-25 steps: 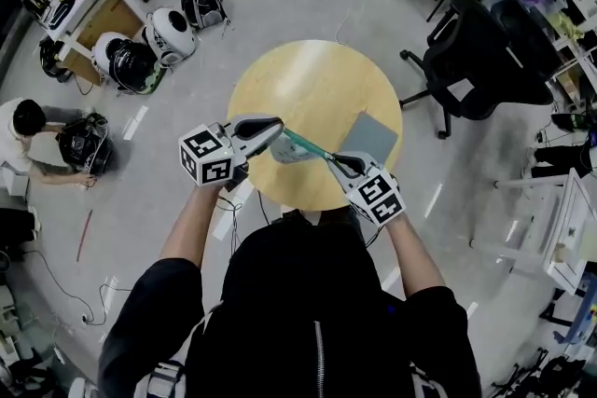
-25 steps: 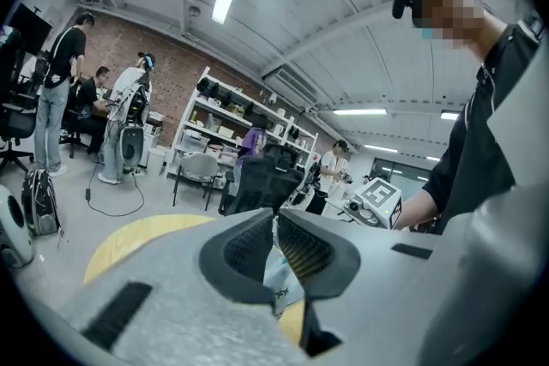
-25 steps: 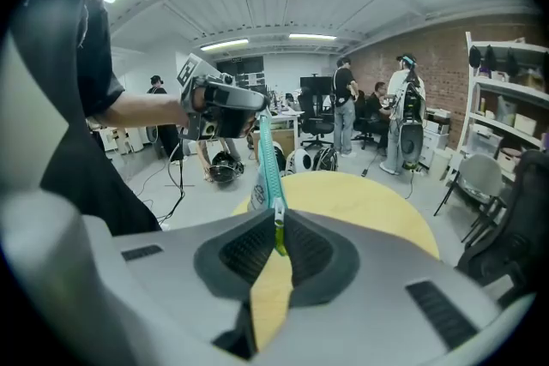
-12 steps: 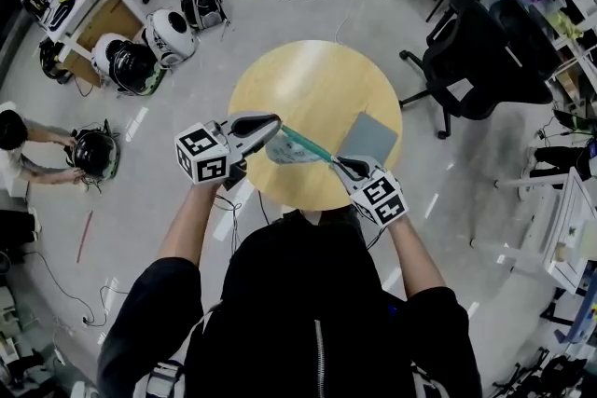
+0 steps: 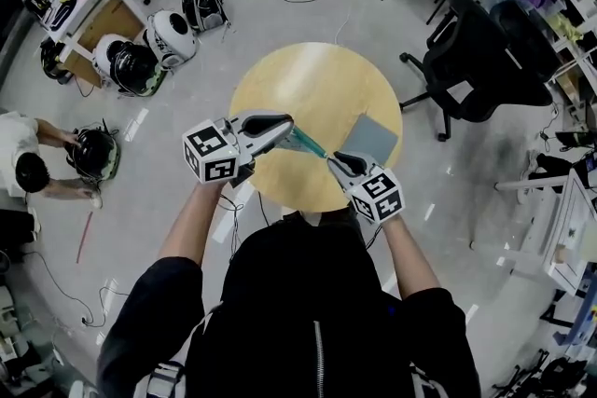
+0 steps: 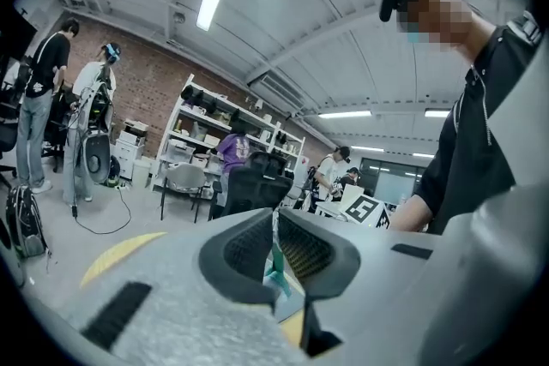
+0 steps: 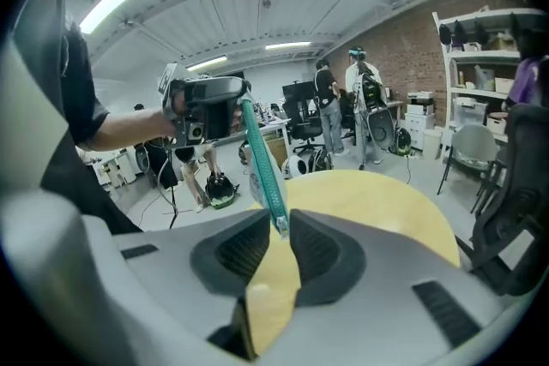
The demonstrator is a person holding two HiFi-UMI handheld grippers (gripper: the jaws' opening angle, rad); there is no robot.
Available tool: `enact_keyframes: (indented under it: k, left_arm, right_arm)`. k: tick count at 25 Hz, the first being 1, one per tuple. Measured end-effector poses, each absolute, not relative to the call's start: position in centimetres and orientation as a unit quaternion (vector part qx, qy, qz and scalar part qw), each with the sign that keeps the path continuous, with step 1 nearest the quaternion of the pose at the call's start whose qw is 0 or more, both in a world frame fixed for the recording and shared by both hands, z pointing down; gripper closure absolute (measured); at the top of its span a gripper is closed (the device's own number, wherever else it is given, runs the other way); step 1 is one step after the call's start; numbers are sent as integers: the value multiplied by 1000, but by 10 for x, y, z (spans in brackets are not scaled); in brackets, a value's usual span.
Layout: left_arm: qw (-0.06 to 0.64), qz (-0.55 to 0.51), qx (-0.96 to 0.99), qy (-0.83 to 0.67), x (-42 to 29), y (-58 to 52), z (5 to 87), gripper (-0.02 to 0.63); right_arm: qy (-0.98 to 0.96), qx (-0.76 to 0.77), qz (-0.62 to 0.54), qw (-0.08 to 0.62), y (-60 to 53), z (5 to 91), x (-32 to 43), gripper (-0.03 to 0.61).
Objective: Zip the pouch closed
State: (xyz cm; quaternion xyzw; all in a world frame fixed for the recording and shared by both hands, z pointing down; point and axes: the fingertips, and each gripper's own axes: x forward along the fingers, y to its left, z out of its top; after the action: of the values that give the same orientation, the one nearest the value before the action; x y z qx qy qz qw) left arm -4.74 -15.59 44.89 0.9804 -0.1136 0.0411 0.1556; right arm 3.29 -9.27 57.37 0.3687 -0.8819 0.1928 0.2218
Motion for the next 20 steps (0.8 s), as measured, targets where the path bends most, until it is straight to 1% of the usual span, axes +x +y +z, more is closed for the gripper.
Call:
enact_keyframes:
  k: [4,8,10,15,20]
  left_arm:
    - [134,60,982,-120,-44,-159,450,589]
    - [129,64,981,-130,-48,-165,452,589]
    - [128,63,980,-137,-50,-168,453,589]
    - [124,56,978,-155,-53,-174,453,589]
    - [122,53,978,-163,-54,-176,453,588]
  right_arm:
    - [-882,384,186,201,-100,558,33,505]
    - [-864,443,170,169,-117,533,50,560]
    - [-851,478,156,154,-127,521,62,575]
    - [-828,534,126,114,-142,491,85,575]
    - [-821,556,94,94,-145,468,91,577]
